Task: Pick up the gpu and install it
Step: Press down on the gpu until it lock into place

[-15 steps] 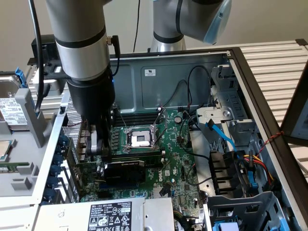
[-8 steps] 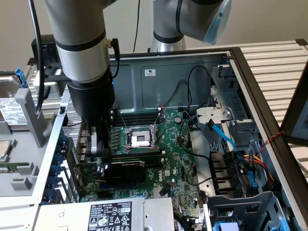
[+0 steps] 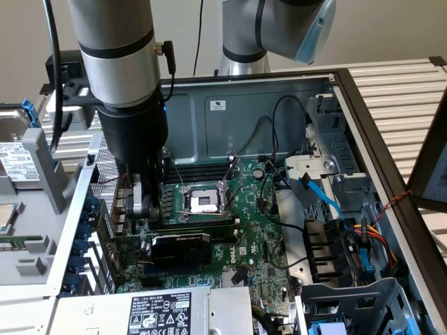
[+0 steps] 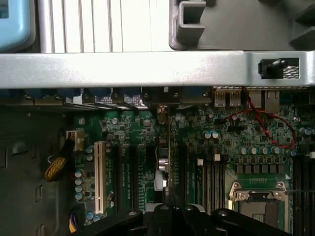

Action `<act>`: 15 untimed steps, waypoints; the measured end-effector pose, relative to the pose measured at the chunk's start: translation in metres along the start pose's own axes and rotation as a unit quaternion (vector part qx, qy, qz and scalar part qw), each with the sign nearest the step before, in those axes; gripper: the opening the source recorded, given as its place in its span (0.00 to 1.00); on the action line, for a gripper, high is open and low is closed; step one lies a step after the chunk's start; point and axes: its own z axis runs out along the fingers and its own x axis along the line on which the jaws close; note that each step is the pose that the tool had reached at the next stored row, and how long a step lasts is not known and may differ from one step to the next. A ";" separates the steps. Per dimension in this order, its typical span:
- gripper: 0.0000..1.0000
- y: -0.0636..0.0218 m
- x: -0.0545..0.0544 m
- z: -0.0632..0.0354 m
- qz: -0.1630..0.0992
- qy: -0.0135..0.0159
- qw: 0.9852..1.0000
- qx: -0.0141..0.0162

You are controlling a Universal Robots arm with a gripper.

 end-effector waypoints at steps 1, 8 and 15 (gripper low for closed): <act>0.11 -0.0038 0.000 0.0000 0.000 0.000 1.000 0.000; 0.11 -0.0243 0.004 0.0002 0.000 0.000 1.000 -0.005; 0.11 -0.0339 0.005 0.0025 0.000 0.001 1.000 -0.019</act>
